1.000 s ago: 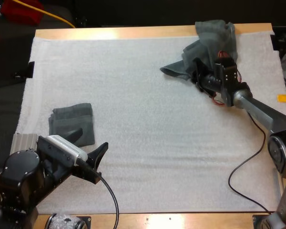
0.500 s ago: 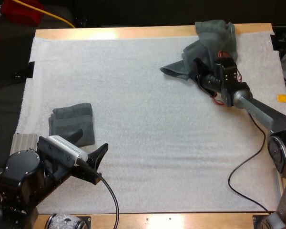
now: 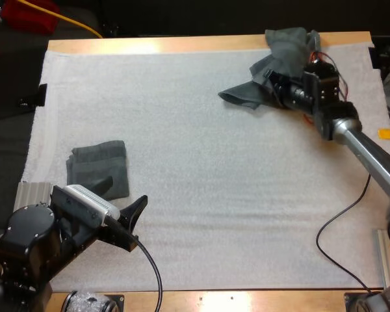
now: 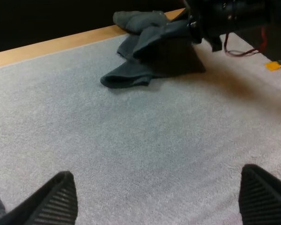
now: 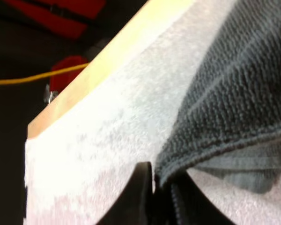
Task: Pick towel from pile, fold and stack
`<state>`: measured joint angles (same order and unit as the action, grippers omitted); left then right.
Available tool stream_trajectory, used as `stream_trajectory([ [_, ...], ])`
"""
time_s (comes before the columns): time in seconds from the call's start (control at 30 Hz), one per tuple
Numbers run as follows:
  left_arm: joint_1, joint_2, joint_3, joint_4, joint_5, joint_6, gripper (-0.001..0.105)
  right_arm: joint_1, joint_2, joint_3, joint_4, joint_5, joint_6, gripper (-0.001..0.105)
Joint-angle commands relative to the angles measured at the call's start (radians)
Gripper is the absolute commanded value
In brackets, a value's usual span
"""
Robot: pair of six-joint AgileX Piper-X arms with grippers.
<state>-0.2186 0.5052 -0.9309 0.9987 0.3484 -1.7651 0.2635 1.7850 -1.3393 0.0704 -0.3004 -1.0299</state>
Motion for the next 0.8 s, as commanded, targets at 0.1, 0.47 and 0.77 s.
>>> stream_trajectory([
  [0.1,0.001,-0.003,-0.006,-0.001,0.007,-0.008,0.069,-0.001,-0.096,-0.007,0.081,-0.01,-0.112,0.002],
  [0.47,0.001,-0.003,-0.006,-0.001,0.007,-0.008,0.069,-0.001,-0.231,-0.159,0.415,0.035,-0.396,0.002],
  [0.77,0.001,-0.003,-0.006,0.039,0.007,-0.008,0.069,0.011,-0.258,-0.332,0.65,0.043,-0.536,0.002],
])
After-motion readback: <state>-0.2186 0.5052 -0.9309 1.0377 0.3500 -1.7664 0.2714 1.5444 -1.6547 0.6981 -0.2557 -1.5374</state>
